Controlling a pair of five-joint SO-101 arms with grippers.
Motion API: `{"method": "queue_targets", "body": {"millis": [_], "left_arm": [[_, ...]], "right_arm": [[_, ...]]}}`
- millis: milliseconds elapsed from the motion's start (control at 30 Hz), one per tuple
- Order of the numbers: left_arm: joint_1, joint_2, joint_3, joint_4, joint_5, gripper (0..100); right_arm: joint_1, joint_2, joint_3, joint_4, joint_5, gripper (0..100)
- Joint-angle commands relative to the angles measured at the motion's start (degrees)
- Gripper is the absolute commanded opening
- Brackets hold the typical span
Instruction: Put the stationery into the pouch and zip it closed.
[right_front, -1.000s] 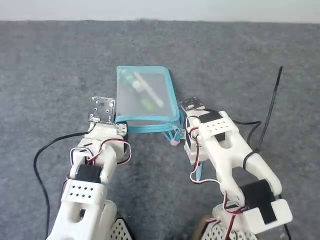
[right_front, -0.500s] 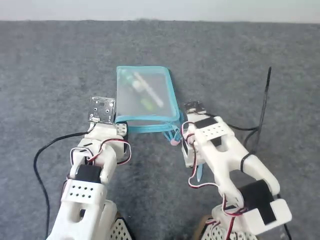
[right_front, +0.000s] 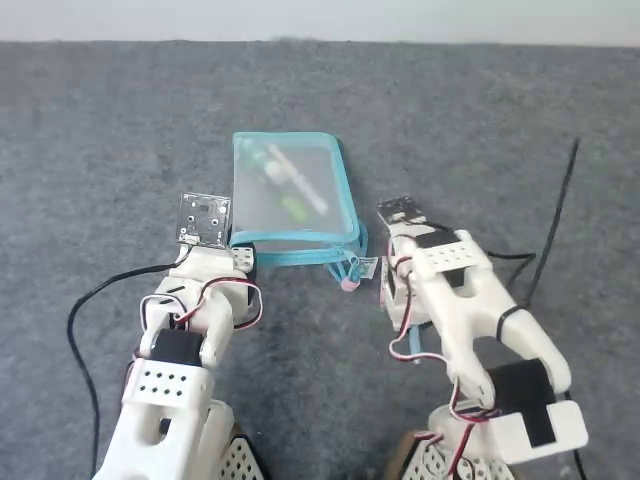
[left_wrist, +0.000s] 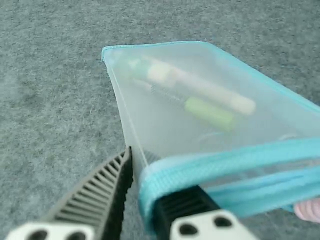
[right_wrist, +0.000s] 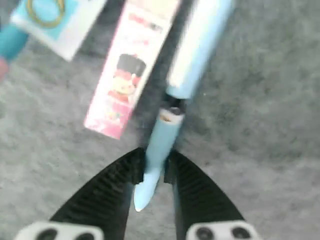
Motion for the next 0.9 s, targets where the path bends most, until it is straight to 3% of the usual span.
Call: {"method": "queue_targets", "body": {"millis": [0, 167, 367, 667, 867], "left_arm": [[-0.18, -0.97, -0.84, -1.23, -0.26, 1], [-0.18, -0.97, -0.84, -1.23, -0.26, 1], [-0.18, -0.97, -0.84, -1.23, -0.26, 1], [-0.09, -0.97, -0.84, -1.41, -0.26, 1], [-0.09, -0.70, -0.84, -1.41, -0.26, 1]], "right_arm": [[6.29, -2.86, -4.48, 3.03, 6.24, 1.6], [13.85, -2.86, -10.99, 7.52, 6.33, 0.8], [14.11, -8.13, -9.41, 7.69, 5.89, 0.8], [7.25, -28.53, 1.32, 8.13, 5.89, 0.7], [6.29, -30.29, -6.77, 18.95, 9.85, 0.7]]}}
